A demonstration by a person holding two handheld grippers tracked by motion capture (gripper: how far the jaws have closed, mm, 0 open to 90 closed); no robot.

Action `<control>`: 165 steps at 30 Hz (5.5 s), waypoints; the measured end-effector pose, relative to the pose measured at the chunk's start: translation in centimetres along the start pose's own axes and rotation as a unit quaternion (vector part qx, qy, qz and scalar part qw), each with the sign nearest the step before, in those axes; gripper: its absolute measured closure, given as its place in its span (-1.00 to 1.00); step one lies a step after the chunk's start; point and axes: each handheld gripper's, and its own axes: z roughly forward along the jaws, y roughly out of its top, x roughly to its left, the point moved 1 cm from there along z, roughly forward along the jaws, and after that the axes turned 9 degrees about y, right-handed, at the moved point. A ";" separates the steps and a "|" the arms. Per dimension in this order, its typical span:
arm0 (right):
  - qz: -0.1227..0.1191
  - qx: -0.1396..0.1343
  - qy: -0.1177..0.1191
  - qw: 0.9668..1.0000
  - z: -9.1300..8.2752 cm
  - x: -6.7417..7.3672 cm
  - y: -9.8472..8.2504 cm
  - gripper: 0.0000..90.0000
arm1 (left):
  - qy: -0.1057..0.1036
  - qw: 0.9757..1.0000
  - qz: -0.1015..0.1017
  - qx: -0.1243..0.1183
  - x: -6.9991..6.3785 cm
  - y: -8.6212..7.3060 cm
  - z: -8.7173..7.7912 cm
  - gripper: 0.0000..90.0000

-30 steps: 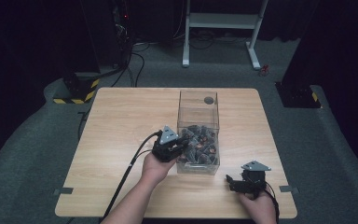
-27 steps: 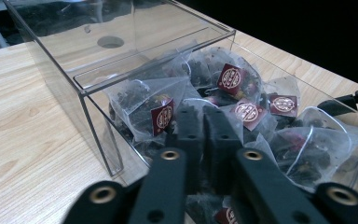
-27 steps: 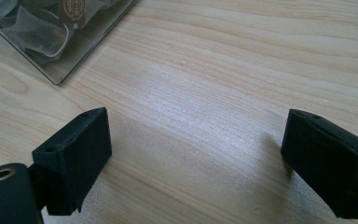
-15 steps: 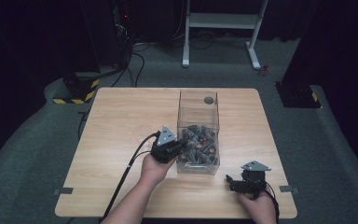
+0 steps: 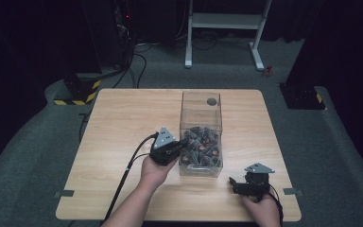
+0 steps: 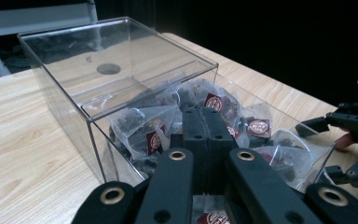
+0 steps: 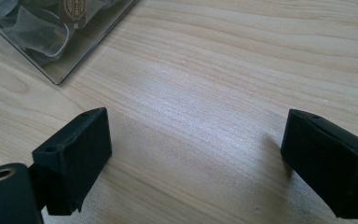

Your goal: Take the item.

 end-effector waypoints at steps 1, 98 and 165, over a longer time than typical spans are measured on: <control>-0.001 0.000 0.000 1.000 0.0 0.0 0.0 -0.82 | 0.000 1.000 0.001 -0.001 0.1 0.1 -0.2 1.00; 0.000 0.000 0.001 1.000 0.0 0.0 0.0 -0.81 | 0.103 0.993 -0.038 -0.031 8.7 -0.2 -8.1 1.00; 0.000 0.000 0.001 1.000 0.0 0.0 0.0 -0.81 | 0.153 0.986 -0.051 0.053 11.7 -3.8 -4.1 0.96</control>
